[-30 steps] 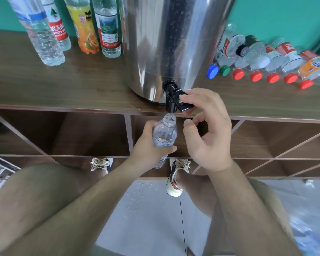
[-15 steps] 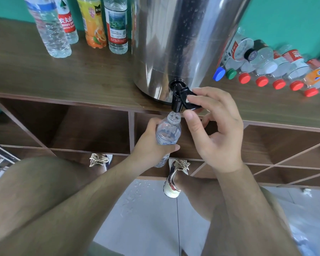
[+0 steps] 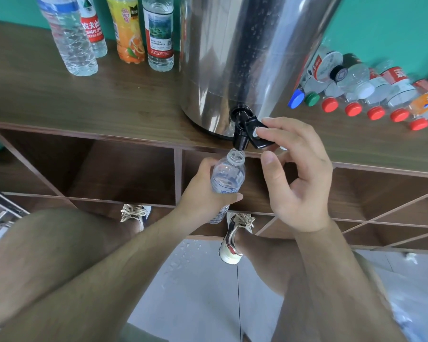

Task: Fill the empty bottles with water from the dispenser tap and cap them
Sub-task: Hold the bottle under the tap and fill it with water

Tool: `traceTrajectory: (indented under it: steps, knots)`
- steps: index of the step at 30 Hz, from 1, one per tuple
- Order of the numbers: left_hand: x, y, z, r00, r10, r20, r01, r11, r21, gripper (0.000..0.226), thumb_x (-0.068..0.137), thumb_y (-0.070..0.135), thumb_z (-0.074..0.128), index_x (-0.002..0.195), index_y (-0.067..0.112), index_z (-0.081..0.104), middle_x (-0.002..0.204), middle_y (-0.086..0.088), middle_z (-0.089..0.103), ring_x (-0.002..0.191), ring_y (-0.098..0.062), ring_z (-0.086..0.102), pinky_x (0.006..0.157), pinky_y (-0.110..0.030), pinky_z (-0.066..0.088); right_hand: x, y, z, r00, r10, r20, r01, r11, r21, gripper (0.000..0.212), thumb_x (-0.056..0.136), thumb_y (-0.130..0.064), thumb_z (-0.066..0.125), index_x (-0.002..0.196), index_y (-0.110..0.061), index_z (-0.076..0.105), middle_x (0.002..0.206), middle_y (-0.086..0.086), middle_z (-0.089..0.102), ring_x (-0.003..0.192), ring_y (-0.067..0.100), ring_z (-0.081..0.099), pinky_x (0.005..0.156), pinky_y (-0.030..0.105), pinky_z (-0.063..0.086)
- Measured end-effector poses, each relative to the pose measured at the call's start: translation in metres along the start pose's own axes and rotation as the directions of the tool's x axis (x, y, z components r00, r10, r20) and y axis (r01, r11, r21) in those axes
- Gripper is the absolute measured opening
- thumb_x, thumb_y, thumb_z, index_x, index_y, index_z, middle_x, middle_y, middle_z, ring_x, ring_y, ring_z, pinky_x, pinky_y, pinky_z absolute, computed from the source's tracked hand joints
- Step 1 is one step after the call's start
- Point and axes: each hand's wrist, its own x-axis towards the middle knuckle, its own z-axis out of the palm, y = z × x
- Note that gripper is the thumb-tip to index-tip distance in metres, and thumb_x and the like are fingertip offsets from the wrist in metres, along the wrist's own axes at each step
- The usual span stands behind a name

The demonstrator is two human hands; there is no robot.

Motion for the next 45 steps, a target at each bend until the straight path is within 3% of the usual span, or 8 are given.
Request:
traceTrajectory:
  steps: [5,18,32,42,45]
  knots:
    - [0.0024,-0.0008,0.0028,0.999,0.029,-0.015,-0.028,0.997,0.076,0.068,0.078,0.039,0.088,0.133,0.029,0.050,0.107,0.023,0.055,0.091,0.006,0.057,0.072,-0.003,0.037,-0.0008,0.0010,0.0006,1.000,-0.009,0.000,0.009,1.000,0.005,0.026,0.096,-0.004,0.060,0.117,0.005,0.070,0.127,0.019,0.063,0.105,0.007,0.062,0.062,0.033,0.052]
    - [0.0039,-0.0065,0.0049,0.999,0.024,-0.034,-0.022,0.998,0.064,0.067,0.076,0.038,0.090,0.129,0.034,0.050,0.100,0.030,0.056,0.088,0.020,0.055,0.067,0.005,0.038,-0.0011,0.0017,0.0007,1.000,-0.020,0.010,0.020,1.000,0.004,0.026,0.095,-0.003,0.060,0.117,0.005,0.070,0.127,0.019,0.062,0.099,0.010,0.062,0.060,0.038,0.052]
    - [0.0024,-0.0022,0.0047,0.999,0.028,-0.030,-0.025,0.996,0.083,0.071,0.078,0.039,0.088,0.137,0.028,0.048,0.116,0.019,0.056,0.103,-0.004,0.058,0.076,-0.005,0.037,-0.0017,0.0018,0.0003,1.000,-0.010,0.013,0.010,1.000,0.000,0.026,0.093,0.003,0.060,0.117,0.005,0.070,0.127,0.019,0.062,0.099,0.008,0.061,0.059,0.039,0.050]
    - [0.0018,-0.0012,0.0035,0.999,0.034,-0.028,-0.032,0.996,0.082,0.070,0.078,0.038,0.088,0.136,0.028,0.049,0.120,0.017,0.059,0.105,-0.004,0.059,0.077,-0.005,0.038,-0.0004,0.0026,0.0016,1.000,-0.020,-0.003,0.020,1.000,-0.017,0.022,0.099,-0.008,0.063,0.117,0.003,0.071,0.126,0.016,0.063,0.115,0.009,0.061,0.071,0.019,0.049]
    - [0.0023,-0.0004,0.0037,0.999,0.028,-0.031,-0.025,0.996,0.083,0.072,0.078,0.039,0.088,0.137,0.029,0.049,0.117,0.019,0.057,0.103,-0.003,0.058,0.077,-0.005,0.037,-0.0001,0.0041,0.0016,0.999,-0.033,0.002,0.033,0.999,-0.023,0.022,0.099,-0.007,0.064,0.118,0.004,0.070,0.127,0.018,0.062,0.114,0.013,0.061,0.073,0.018,0.049]
